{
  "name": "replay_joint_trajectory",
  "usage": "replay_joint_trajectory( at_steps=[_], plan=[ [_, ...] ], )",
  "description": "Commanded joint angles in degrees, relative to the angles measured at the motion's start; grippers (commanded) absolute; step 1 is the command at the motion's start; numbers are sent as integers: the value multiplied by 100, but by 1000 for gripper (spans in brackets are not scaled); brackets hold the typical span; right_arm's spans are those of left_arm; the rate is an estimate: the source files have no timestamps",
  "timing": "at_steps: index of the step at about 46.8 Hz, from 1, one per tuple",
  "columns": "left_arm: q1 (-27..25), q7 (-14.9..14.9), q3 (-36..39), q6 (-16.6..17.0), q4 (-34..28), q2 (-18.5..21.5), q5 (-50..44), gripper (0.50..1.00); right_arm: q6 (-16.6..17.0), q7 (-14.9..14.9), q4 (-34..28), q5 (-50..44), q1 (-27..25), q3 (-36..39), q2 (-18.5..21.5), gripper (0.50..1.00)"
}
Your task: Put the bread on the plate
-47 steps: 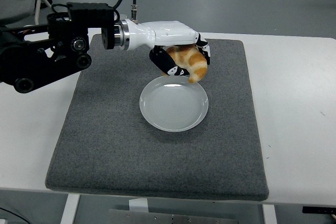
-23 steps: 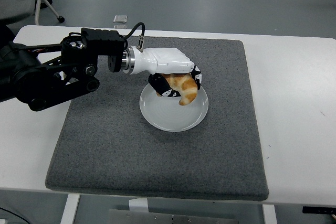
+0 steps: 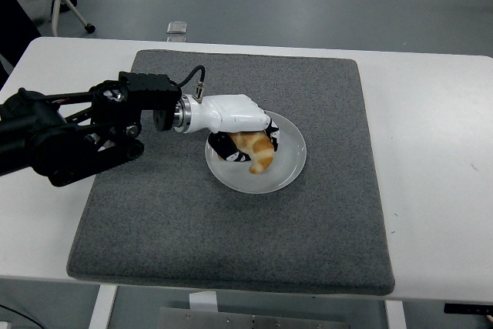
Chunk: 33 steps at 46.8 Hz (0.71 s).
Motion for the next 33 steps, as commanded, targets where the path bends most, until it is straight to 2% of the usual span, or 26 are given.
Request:
replay_joint_trajectory(
  at_steps=[1, 33],
  plan=[
    [48, 0, 7, 53, 47, -36, 69, 500, 0, 0, 0, 0, 2, -1, 0, 932],
    [250, 0, 7, 141, 197, -71, 201, 500, 0, 0, 0, 0, 2, -1, 0, 930]
  ],
)
